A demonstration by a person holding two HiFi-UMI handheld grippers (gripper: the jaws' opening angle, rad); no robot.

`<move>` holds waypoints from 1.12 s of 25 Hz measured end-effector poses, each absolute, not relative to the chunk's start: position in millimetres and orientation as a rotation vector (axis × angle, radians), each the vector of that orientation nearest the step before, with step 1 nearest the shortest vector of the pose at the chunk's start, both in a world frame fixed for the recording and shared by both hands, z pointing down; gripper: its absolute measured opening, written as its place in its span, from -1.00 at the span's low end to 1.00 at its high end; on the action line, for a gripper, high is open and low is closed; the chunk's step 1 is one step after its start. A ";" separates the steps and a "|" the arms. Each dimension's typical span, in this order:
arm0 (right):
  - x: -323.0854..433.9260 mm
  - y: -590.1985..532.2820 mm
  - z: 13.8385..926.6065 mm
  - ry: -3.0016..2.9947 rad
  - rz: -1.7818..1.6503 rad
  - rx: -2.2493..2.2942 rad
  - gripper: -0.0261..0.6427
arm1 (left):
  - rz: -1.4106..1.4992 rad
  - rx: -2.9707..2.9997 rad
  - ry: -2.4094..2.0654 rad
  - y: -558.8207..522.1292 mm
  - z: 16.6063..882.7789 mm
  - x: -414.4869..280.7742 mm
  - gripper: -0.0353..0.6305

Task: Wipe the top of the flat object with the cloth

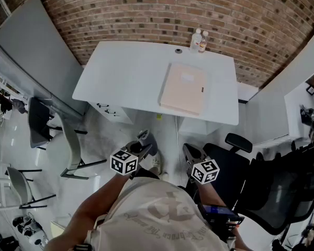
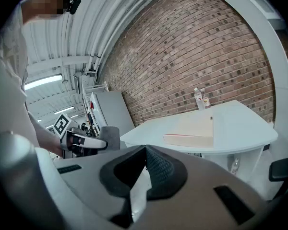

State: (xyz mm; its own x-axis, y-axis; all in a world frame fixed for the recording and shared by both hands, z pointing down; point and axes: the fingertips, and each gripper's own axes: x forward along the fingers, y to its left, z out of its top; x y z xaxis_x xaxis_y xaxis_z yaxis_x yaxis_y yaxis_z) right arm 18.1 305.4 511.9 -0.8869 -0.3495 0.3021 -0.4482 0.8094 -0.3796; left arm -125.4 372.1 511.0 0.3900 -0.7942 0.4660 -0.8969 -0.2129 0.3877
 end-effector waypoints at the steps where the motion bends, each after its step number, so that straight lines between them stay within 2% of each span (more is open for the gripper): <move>1: 19.0 306.8 513.6 -2.775 0.668 0.622 -0.86 | 0.216 2.033 -1.449 375.3 513.9 -125.9 -0.58; 13: 21.3 318.0 529.2 -2.756 0.731 0.636 -0.86 | 0.235 1.993 -1.464 395.1 523.9 -124.2 -0.58; 28: 34.0 294.5 544.9 -2.696 0.785 0.762 -0.86 | 0.234 2.030 -1.415 364.0 530.7 -124.2 -0.58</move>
